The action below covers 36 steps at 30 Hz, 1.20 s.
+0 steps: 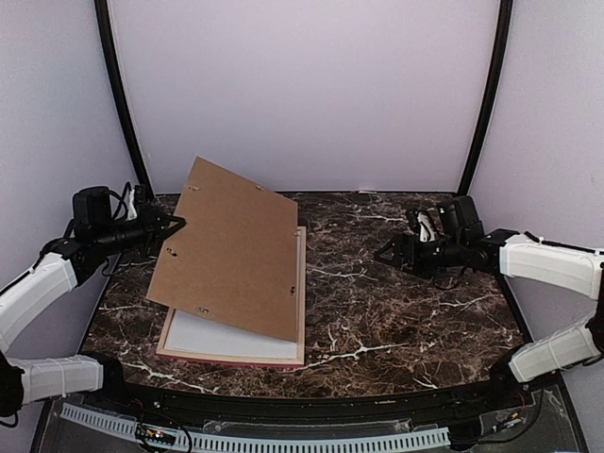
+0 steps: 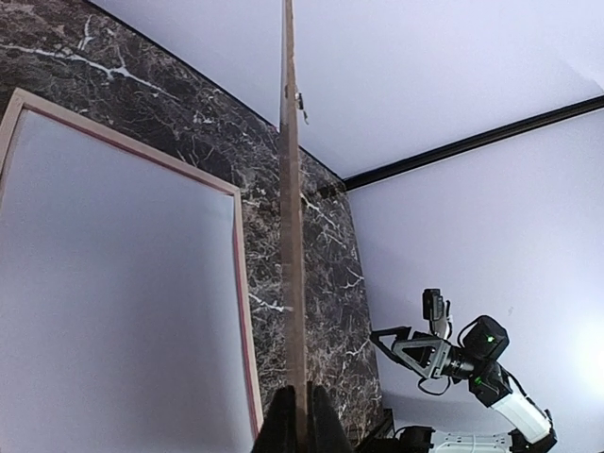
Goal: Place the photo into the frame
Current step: Place the backboard on the frame body.
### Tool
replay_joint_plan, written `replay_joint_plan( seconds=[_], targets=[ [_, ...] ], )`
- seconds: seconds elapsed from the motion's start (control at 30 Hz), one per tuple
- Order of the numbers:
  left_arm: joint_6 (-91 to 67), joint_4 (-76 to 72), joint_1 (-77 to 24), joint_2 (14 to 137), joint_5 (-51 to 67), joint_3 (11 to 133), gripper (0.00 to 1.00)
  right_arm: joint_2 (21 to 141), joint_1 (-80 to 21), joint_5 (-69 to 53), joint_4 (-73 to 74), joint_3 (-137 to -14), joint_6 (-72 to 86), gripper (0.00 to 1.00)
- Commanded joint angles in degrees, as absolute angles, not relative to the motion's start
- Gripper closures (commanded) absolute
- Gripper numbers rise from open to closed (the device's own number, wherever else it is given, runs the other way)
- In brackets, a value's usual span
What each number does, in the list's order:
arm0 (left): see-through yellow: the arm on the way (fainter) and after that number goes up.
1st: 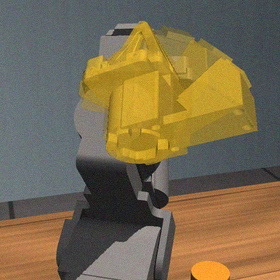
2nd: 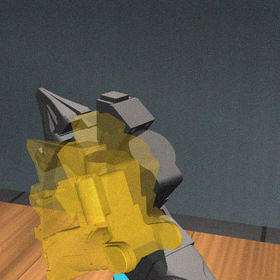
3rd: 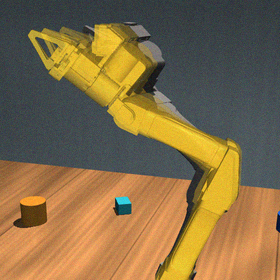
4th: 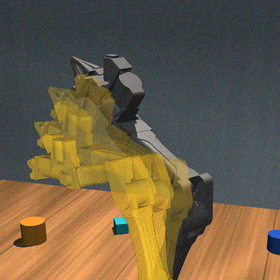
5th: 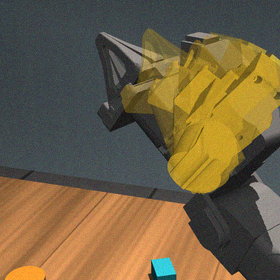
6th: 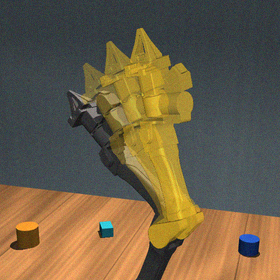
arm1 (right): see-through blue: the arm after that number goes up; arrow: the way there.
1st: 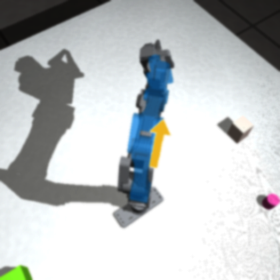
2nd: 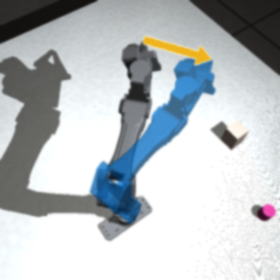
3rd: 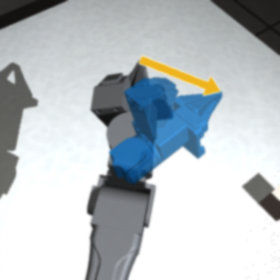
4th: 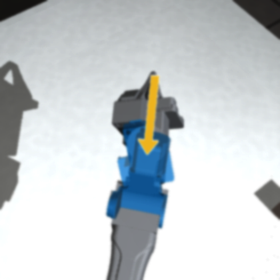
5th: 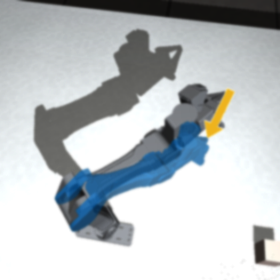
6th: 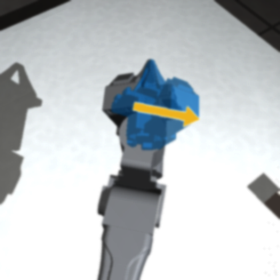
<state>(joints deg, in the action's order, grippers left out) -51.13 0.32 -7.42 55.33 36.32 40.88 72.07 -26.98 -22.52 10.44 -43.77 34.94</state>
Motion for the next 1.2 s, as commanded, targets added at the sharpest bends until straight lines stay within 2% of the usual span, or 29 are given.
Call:
replay_joint_plan(
  seconds=[0.0, 1.17],
  targets=[
    [-49.38, -0.40, -5.42, 54.93, 40.46, 39.95, 1.00, 73.86, -26.72, -23.60, 6.45, -42.94, 34.28, 0.14],
    [-51.01, -12.64, -3.79, 65.43, 43.32, 35.51, 1.00, 77.89, -26.72, -24.64, 3.43, -41.05, 34.54, 0.14]
  ],
)
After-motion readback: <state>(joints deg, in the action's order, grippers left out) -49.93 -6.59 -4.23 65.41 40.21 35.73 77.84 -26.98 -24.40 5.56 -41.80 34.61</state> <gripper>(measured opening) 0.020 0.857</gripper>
